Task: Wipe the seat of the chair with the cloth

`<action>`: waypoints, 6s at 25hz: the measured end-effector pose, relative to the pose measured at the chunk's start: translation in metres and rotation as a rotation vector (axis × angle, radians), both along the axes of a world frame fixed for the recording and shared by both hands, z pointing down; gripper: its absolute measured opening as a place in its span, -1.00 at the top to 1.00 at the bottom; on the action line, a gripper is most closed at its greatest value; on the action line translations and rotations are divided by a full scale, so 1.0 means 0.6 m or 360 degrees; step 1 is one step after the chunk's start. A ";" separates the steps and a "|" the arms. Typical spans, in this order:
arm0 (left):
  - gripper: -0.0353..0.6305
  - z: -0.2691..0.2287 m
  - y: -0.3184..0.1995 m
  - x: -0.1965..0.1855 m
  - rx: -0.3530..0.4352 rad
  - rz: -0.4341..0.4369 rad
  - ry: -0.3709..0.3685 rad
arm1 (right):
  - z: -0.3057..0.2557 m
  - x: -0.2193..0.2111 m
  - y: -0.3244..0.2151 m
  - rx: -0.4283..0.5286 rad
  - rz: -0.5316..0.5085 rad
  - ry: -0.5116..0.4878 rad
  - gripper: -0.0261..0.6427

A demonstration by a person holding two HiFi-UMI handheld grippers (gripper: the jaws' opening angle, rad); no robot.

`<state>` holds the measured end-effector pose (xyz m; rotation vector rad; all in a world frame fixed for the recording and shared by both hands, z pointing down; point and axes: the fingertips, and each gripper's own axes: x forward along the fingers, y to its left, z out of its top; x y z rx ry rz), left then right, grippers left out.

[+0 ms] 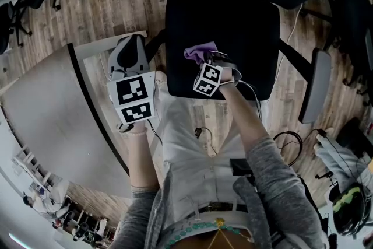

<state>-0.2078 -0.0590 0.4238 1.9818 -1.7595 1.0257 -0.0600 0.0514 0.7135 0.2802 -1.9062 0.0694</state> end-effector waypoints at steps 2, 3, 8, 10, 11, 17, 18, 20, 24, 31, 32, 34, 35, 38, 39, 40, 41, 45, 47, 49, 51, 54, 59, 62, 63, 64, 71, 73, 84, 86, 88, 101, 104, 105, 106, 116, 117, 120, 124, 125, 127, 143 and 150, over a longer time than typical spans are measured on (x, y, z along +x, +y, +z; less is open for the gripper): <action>0.87 0.000 0.000 0.000 0.0001 -0.0001 -0.0005 | 0.001 0.010 0.000 0.0001 0.0008 0.0009 0.78; 0.87 -0.001 0.001 0.000 0.0002 -0.0002 -0.0007 | 0.002 0.016 0.000 0.0002 0.0012 0.0014 0.78; 0.87 -0.001 0.001 0.000 0.0002 -0.0003 -0.0009 | 0.005 0.043 0.001 0.0006 0.0027 0.0043 0.78; 0.87 0.000 0.000 0.000 0.0003 -0.0004 -0.0013 | 0.008 0.054 0.000 0.0007 0.0035 0.0056 0.78; 0.87 0.000 0.001 0.001 0.0003 -0.0004 -0.0015 | 0.008 0.060 0.000 0.0005 0.0040 0.0063 0.78; 0.87 -0.001 0.002 0.004 0.0002 -0.0009 -0.0015 | 0.010 0.092 0.000 0.0008 0.0064 0.0086 0.78; 0.87 0.000 0.002 0.006 0.0002 -0.0010 -0.0010 | 0.011 0.096 0.000 0.0009 0.0065 0.0091 0.78; 0.87 0.001 0.001 0.009 -0.0001 -0.0013 -0.0006 | 0.013 0.106 0.001 0.0010 0.0066 0.0105 0.78; 0.87 0.000 -0.001 0.010 -0.0005 -0.0016 -0.0009 | 0.014 0.129 0.000 0.0001 0.0085 0.0130 0.78; 0.87 0.000 -0.002 0.014 -0.0006 -0.0018 -0.0017 | 0.016 0.169 -0.001 0.0000 0.0121 0.0154 0.78; 0.87 0.000 -0.002 0.014 -0.0005 -0.0017 -0.0018 | 0.016 0.174 -0.001 0.0000 0.0125 0.0159 0.78; 0.87 0.000 -0.002 0.014 -0.0004 -0.0016 -0.0019 | 0.017 0.183 0.000 0.0000 0.0132 0.0173 0.78; 0.87 0.000 -0.002 0.013 -0.0003 -0.0016 -0.0020 | 0.016 0.188 0.001 0.0000 0.0136 0.0181 0.78; 0.87 -0.001 -0.001 0.013 -0.0004 -0.0020 -0.0024 | 0.016 0.206 0.002 0.0000 0.0151 0.0201 0.78; 0.87 -0.001 -0.001 0.013 -0.0005 -0.0020 -0.0025 | 0.015 0.212 0.003 -0.0002 0.0161 0.0205 0.78; 0.87 -0.001 -0.001 0.014 -0.0005 -0.0020 -0.0026 | 0.015 0.219 0.003 -0.0004 0.0171 0.0210 0.78; 0.87 -0.002 0.000 0.014 -0.0004 -0.0019 -0.0028 | 0.014 0.226 0.004 -0.0006 0.0181 0.0213 0.78; 0.87 -0.003 0.000 0.014 -0.0003 -0.0020 -0.0032 | 0.012 0.251 0.006 -0.0008 0.0208 0.0230 0.78; 0.87 -0.003 0.000 0.014 -0.0003 -0.0021 -0.0032 | 0.012 0.262 0.006 -0.0002 0.0204 0.0241 0.78; 0.87 -0.002 -0.001 0.014 -0.0004 -0.0023 -0.0032 | 0.012 0.270 0.007 0.0005 0.0200 0.0249 0.78; 0.87 -0.001 -0.001 0.015 -0.0005 -0.0023 -0.0032 | 0.012 0.278 0.007 0.0006 0.0203 0.0259 0.78; 0.87 -0.001 -0.003 0.015 -0.0005 -0.0022 -0.0034 | 0.011 0.284 0.006 -0.0002 0.0212 0.0271 0.78; 0.87 0.000 0.001 0.017 -0.0004 -0.0024 -0.0037 | 0.012 0.301 0.009 -0.0007 0.0226 0.0287 0.78; 0.87 0.001 0.003 0.019 -0.0002 -0.0024 -0.0039 | 0.010 0.319 0.011 -0.0011 0.0262 0.0298 0.78; 0.87 0.000 0.002 0.019 0.0000 -0.0023 -0.0040 | 0.009 0.324 0.011 -0.0011 0.0273 0.0302 0.78; 0.87 0.000 0.002 0.018 0.0000 -0.0023 -0.0042 | 0.008 0.329 0.012 -0.0013 0.0282 0.0307 0.78; 0.87 0.000 0.000 0.016 -0.0005 -0.0027 -0.0044 | 0.002 0.366 0.015 -0.0015 0.0320 0.0339 0.78; 0.87 -0.001 -0.001 0.015 -0.0002 -0.0026 -0.0044 | 0.003 0.377 0.016 -0.0008 0.0340 0.0348 0.78; 0.87 -0.001 0.000 0.016 -0.0002 -0.0030 -0.0042 | -0.015 0.444 0.023 0.0001 0.0498 0.0394 0.78; 0.87 -0.004 0.001 0.017 -0.0002 -0.0031 -0.0039 | -0.019 0.451 0.024 0.0000 0.0555 0.0375 0.78; 0.87 -0.005 0.000 0.017 -0.0001 -0.0030 -0.0037 | -0.019 0.450 0.024 -0.0009 0.0549 0.0367 0.78; 0.87 0.003 -0.003 0.016 0.0000 -0.0032 -0.0033 | -0.014 0.447 0.018 0.0022 0.0530 0.0392 0.78; 0.87 0.003 -0.004 0.013 0.0003 -0.0027 -0.0039 | -0.024 0.444 0.020 0.0065 0.0543 0.0338 0.78; 0.87 0.001 -0.004 0.013 0.0006 -0.0025 -0.0041 | -0.029 0.442 0.022 0.0071 0.0541 0.0321 0.78; 0.87 0.000 -0.003 0.012 0.0008 -0.0023 -0.0044 | -0.035 0.439 0.024 0.0072 0.0536 0.0302 0.78; 0.87 0.000 0.001 0.013 0.0010 -0.0024 -0.0055 | -0.099 0.313 0.049 -0.0017 0.0545 -0.0156 0.78; 0.87 0.000 0.001 0.013 0.0011 -0.0023 -0.0055 | -0.105 0.288 0.057 -0.0035 0.0517 -0.0204 0.78; 0.87 0.000 0.001 0.010 0.0012 -0.0022 -0.0053 | -0.119 0.211 0.077 -0.0072 0.0429 -0.0313 0.78; 0.87 0.002 0.001 0.008 0.0009 -0.0027 -0.0053 | -0.140 0.119 0.091 -0.0083 0.0322 -0.0438 0.78; 0.87 0.002 0.001 0.009 0.0008 -0.0026 -0.0056 | -0.145 0.097 0.093 -0.0086 0.0294 -0.0469 0.78; 0.87 0.002 -0.001 0.008 0.0005 -0.0023 -0.0061 | -0.153 0.050 0.100 -0.0096 0.0234 -0.0518 0.78; 0.88 0.002 0.000 0.002 -0.0001 -0.0018 -0.0035 | -0.071 -0.122 0.163 -0.0183 -0.0010 -0.0358 0.78; 0.88 0.001 -0.001 0.003 0.0004 -0.0015 -0.0037 | -0.028 -0.131 0.167 -0.0091 -0.0031 -0.0198 0.78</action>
